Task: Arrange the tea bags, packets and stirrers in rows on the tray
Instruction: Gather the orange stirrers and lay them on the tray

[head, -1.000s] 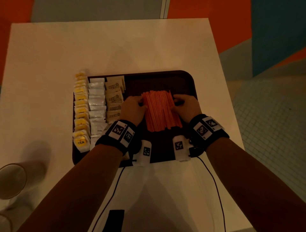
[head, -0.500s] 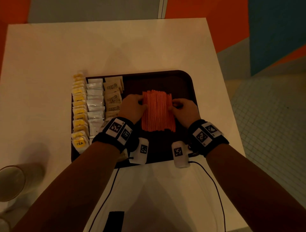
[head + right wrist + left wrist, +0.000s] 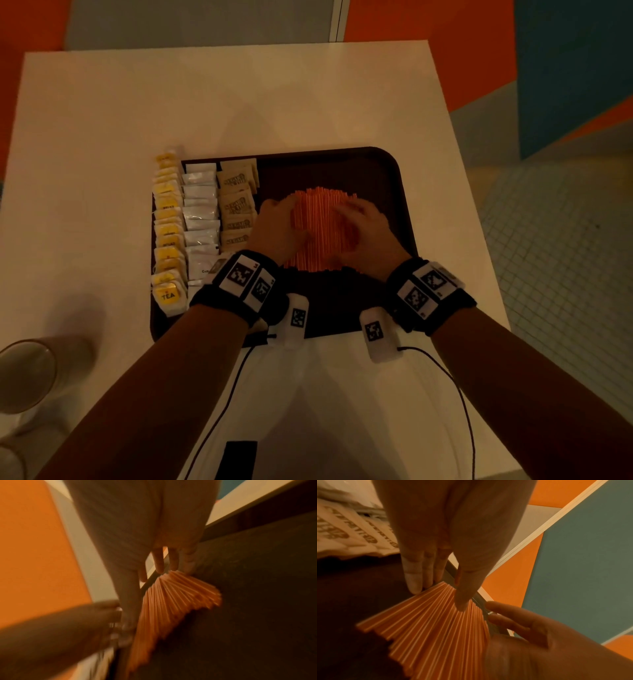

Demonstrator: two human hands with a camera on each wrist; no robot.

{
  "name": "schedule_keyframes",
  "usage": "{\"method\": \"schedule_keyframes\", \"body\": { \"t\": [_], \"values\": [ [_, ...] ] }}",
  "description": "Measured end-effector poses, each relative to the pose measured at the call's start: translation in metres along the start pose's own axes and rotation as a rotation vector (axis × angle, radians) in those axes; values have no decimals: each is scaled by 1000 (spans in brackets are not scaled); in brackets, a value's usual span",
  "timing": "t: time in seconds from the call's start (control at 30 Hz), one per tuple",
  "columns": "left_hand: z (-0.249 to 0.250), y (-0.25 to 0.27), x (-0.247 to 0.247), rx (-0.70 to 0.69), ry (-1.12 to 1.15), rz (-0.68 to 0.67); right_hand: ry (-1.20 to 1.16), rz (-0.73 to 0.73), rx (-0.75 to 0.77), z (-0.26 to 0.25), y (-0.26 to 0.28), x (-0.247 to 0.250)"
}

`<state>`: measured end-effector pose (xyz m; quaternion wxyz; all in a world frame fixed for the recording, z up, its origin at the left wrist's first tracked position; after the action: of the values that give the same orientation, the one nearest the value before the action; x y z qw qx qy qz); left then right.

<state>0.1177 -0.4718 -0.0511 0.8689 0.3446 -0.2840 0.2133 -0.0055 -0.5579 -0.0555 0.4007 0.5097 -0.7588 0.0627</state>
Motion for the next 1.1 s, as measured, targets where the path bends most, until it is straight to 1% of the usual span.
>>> {"method": "schedule_keyframes", "body": {
  "t": [0.03, 0.1, 0.27, 0.37, 0.4, 0.5, 0.53, 0.67, 0.87, 0.9, 1.03, 1.1],
  "values": [
    [1, 1, -1, -2, -7, -9, 85, -50, 38, -4, 3, -8],
    [1, 2, -3, 8, -13, -28, 182, -62, 107, -6, 4, -16],
    [-1, 5, -9, 20, -24, -39, 157, -48, 95, -8, -1, -4],
    [-5, 5, -8, 28, -30, -40, 127, -7, 102, -5, 1, 5],
    [-6, 5, -8, 30, -29, -42, 138, -22, 103, -1, 3, 4],
    [-8, 6, -9, 31, -31, -54, 225, -130, 59, 16, 9, -8],
    [-8, 7, -10, 30, -28, -59, 239, -135, 56, 19, 11, -10],
    [-8, 9, -12, 30, -24, -47, 223, -68, 144, 12, 8, -1],
    [-10, 15, -16, 46, 1, -60, 183, -88, 146, 11, 7, -1],
    [-10, 17, -19, 35, -25, -67, 172, -85, 158, 9, 8, -5],
    [-4, 26, -30, -66, -253, -75, 188, -68, 197, 4, 11, -13],
    [-2, 27, -31, -86, -292, -68, 217, -62, 210, 2, 11, -14]
  ]
}}
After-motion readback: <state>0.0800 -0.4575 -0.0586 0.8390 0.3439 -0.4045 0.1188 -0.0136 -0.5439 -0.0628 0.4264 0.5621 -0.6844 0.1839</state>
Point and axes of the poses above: each hand's wrist, its own y-axis away from the middle knuckle, its own x-axis out of the back of the hand, z = x × y, the point moved 9 cm from there along -y, towards the middle knuckle, and after that the axes turned 5 degrees about x, right-handed, at the moved point
